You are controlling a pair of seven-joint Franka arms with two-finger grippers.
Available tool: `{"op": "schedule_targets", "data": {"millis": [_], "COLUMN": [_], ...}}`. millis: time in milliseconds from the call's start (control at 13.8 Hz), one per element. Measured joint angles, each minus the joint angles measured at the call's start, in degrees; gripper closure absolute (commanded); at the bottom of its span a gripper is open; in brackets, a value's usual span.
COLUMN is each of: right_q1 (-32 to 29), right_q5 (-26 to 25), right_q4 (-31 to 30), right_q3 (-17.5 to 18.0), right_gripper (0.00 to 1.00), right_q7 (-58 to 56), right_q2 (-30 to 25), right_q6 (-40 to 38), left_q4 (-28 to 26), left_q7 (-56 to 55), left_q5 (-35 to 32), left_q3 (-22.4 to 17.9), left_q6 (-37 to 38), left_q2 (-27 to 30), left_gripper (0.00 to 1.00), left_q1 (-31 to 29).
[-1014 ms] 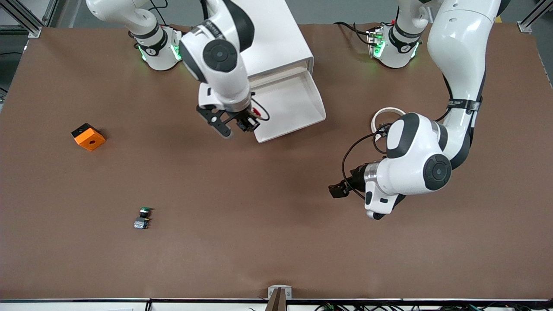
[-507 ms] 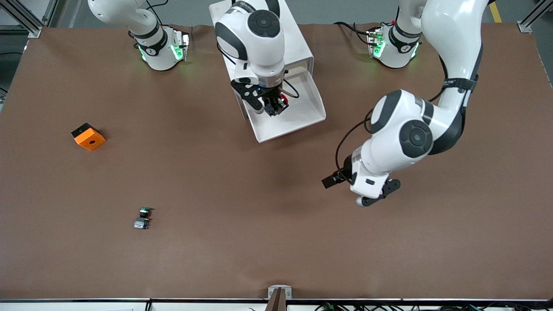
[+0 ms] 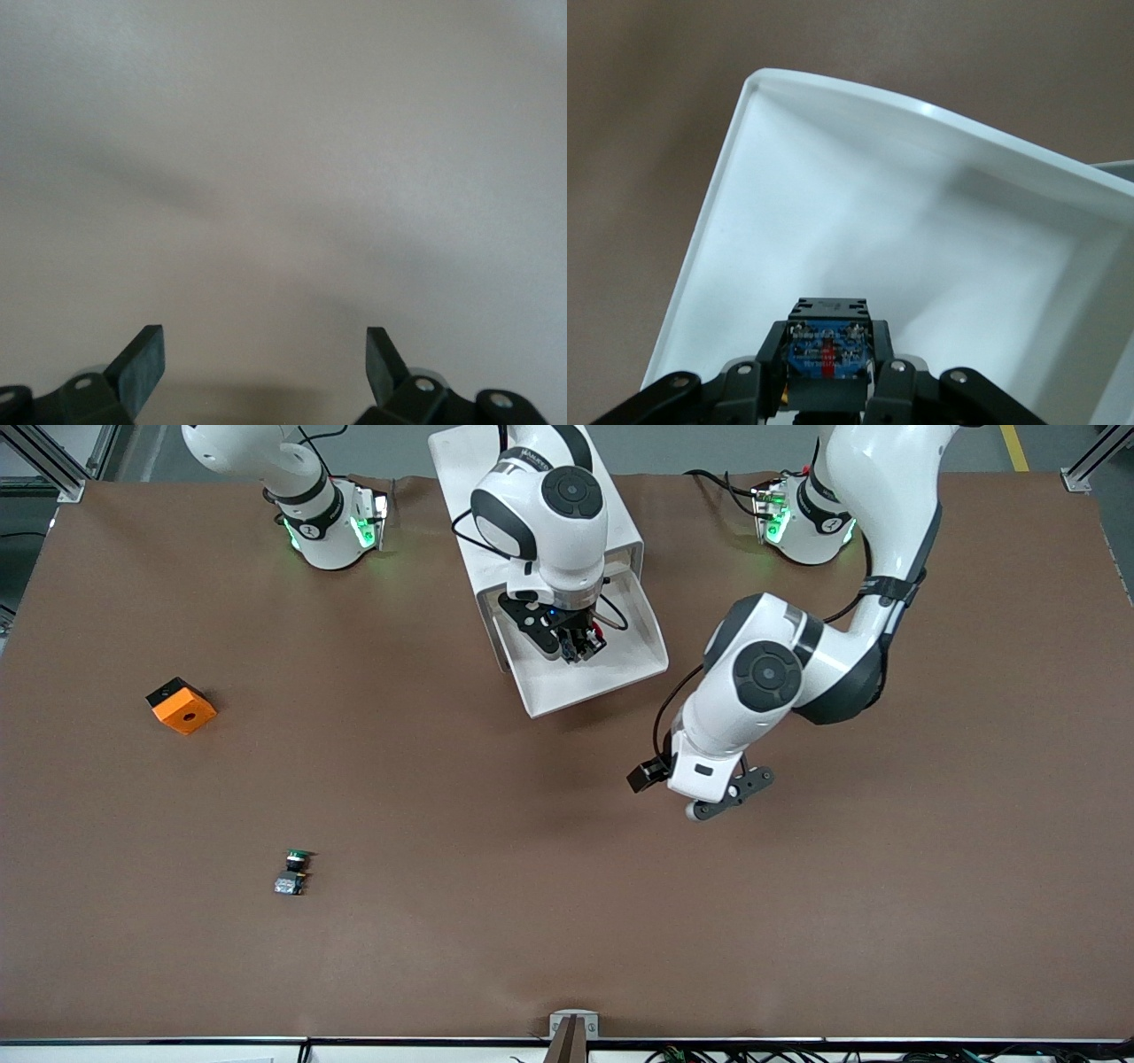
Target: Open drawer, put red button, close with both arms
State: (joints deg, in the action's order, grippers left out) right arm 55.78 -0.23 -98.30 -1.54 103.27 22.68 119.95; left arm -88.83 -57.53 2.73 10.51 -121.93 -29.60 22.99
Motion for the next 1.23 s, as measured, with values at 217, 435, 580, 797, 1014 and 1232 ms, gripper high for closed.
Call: {"op": "schedule_targets", "data": {"millis": [217, 435, 580, 797, 1014, 1232], "right_q1": [0.0, 0.0, 0.0, 0.0, -0.1, -1.4], "right_q5": [0.0, -0.1, -0.1, -0.1, -0.1, -0.1], "right_q4": [0.0, 0.0, 0.0, 0.0, 1.1, 4.1], "right_q3": [0.0, 0.0, -0.3, -0.6, -1.0, -1.5], "right_gripper": [1.00, 1.00, 0.98, 0.00, 0.00, 0.00], "right_q7": [0.0, -1.1, -1.6, -1.8, -1.8, -4.9], "right_q2": [0.3, 0.3, 0.4, 0.7, 0.7, 0.2], "right_q6": [0.1, 0.1, 0.1, 0.1, 0.2, -2.1], "left_q4": [-0.9, -3.2, -4.9, -6.2, -6.5, -6.5], "left_q7": [0.0, 0.0, 0.0, 0.0, 0.0, 0.0], "left_q5": [-0.4, -0.4, -0.4, -0.4, -0.4, -0.5], "left_q3": [0.4, 1.0, 1.2, 1.2, 1.3, 1.6], "left_q6": [-0.6, -3.0, -3.8, -4.0, -4.1, -4.2], "left_q2": [0.0, 0.0, 0.0, 0.0, 0.0, 0.1], "left_gripper": [0.00, 0.00, 0.00, 0.00, 0.00, 0.00], "left_q1": [2.1, 3.2, 3.5, 4.1, 4.8, 5.1]}}
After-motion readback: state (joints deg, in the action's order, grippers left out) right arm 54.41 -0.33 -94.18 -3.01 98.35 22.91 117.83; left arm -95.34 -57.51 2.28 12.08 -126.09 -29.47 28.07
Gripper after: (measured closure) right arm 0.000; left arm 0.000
